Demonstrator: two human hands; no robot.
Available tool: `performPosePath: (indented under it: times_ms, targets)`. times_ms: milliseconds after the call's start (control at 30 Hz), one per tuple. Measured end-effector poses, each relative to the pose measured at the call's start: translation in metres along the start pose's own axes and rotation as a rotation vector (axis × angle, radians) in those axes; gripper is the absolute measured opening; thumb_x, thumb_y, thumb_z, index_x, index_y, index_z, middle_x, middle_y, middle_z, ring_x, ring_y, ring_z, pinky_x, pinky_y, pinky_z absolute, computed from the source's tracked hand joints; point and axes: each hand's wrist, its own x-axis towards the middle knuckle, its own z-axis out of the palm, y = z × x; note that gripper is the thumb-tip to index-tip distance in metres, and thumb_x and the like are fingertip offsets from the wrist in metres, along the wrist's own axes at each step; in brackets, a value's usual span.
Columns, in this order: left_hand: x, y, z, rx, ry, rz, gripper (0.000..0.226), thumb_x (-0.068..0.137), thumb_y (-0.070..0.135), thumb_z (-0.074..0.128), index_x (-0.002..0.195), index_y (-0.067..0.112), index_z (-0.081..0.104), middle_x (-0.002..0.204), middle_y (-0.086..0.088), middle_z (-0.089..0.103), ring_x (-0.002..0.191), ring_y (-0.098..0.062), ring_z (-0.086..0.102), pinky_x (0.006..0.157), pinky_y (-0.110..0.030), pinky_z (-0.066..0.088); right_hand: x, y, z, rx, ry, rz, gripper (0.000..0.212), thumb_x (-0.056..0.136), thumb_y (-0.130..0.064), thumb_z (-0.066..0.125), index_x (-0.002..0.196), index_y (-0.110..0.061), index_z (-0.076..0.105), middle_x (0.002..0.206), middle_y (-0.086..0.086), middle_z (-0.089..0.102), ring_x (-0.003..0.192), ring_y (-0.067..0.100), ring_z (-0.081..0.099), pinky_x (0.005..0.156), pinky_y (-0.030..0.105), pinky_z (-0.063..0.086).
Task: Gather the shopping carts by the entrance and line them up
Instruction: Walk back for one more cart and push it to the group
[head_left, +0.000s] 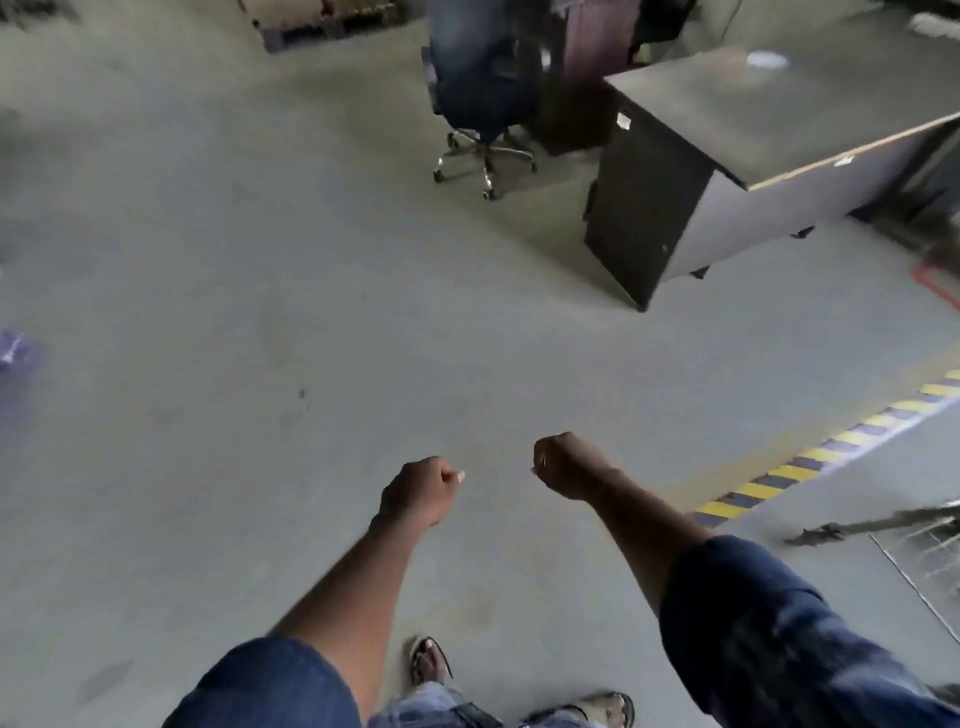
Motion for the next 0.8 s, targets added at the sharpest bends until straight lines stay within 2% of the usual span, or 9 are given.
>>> performPosePath:
  times_ms: [167, 233, 333, 400, 500, 633, 800]
  targets:
    - [0.010, -0.132, -0.073, -0.069, 0.130, -0.152, 0.046, 0.096, 0.055, 0.043, 0.072, 0.017, 0.050, 0.093, -0.007, 0.069, 0.093, -0.033, 0.064, 0.076, -0.033, 0.048, 0.068, -0.159, 0.024, -0.087, -0.042, -0.236, 0.026, 0.093, -0.046, 0.060, 0.078, -0.027, 0.052, 0.098, 0.008, 0.069, 0.095, 0.031, 0.064, 0.072, 0.031, 0.050]
    - [0.011, -0.178, -0.099, -0.078, 0.175, -0.214, 0.044, 0.096, 0.055, 0.043, 0.075, 0.018, 0.053, 0.097, -0.008, 0.070, 0.096, -0.033, 0.065, 0.077, -0.033, 0.048, 0.088, -0.217, 0.030, -0.111, -0.053, -0.311, 0.025, 0.093, -0.046, 0.059, 0.080, -0.025, 0.055, 0.099, 0.008, 0.069, 0.095, 0.031, 0.064, 0.072, 0.031, 0.049]
    - [0.019, -0.231, -0.131, -0.108, 0.232, -0.282, 0.037, 0.095, 0.053, 0.047, 0.082, 0.020, 0.057, 0.100, -0.005, 0.071, 0.097, -0.031, 0.066, 0.074, -0.031, 0.047, 0.118, -0.286, 0.033, -0.155, -0.076, -0.385, 0.023, 0.094, -0.044, 0.057, 0.091, -0.022, 0.062, 0.105, 0.007, 0.068, 0.099, 0.030, 0.063, 0.069, 0.028, 0.040]
    - [0.027, -0.255, -0.148, -0.144, 0.253, -0.318, 0.031, 0.094, 0.050, 0.050, 0.091, 0.022, 0.061, 0.101, 0.000, 0.071, 0.098, -0.027, 0.066, 0.072, -0.029, 0.045, 0.141, -0.321, 0.035, -0.193, -0.088, -0.424, 0.021, 0.095, -0.042, 0.056, 0.097, -0.022, 0.063, 0.109, 0.006, 0.068, 0.102, 0.030, 0.063, 0.070, 0.027, 0.038]
    - [0.043, -0.284, -0.170, -0.198, 0.273, -0.364, 0.024, 0.092, 0.048, 0.054, 0.101, 0.028, 0.064, 0.102, 0.005, 0.071, 0.098, -0.021, 0.066, 0.077, -0.028, 0.049, 0.181, -0.365, 0.036, -0.235, -0.110, -0.487, 0.020, 0.095, -0.039, 0.055, 0.100, -0.022, 0.063, 0.111, 0.006, 0.068, 0.103, 0.030, 0.064, 0.072, 0.028, 0.042]
    - [0.082, -0.320, -0.203, -0.230, 0.289, -0.443, 0.022, 0.093, 0.045, 0.053, 0.103, 0.030, 0.065, 0.104, 0.008, 0.070, 0.098, -0.019, 0.066, 0.081, -0.028, 0.050, 0.242, -0.422, 0.033, -0.279, -0.194, -0.525, 0.020, 0.094, -0.041, 0.054, 0.100, -0.024, 0.062, 0.110, 0.005, 0.066, 0.101, 0.030, 0.064, 0.076, 0.029, 0.047]
    - [0.153, -0.359, -0.258, -0.243, 0.303, -0.534, 0.022, 0.093, 0.045, 0.052, 0.105, 0.030, 0.063, 0.107, 0.008, 0.068, 0.100, -0.018, 0.064, 0.084, -0.029, 0.050, 0.339, -0.490, 0.024, -0.306, -0.212, -0.622, 0.020, 0.095, -0.040, 0.055, 0.100, -0.023, 0.063, 0.110, 0.004, 0.068, 0.102, 0.028, 0.065, 0.079, 0.029, 0.049]
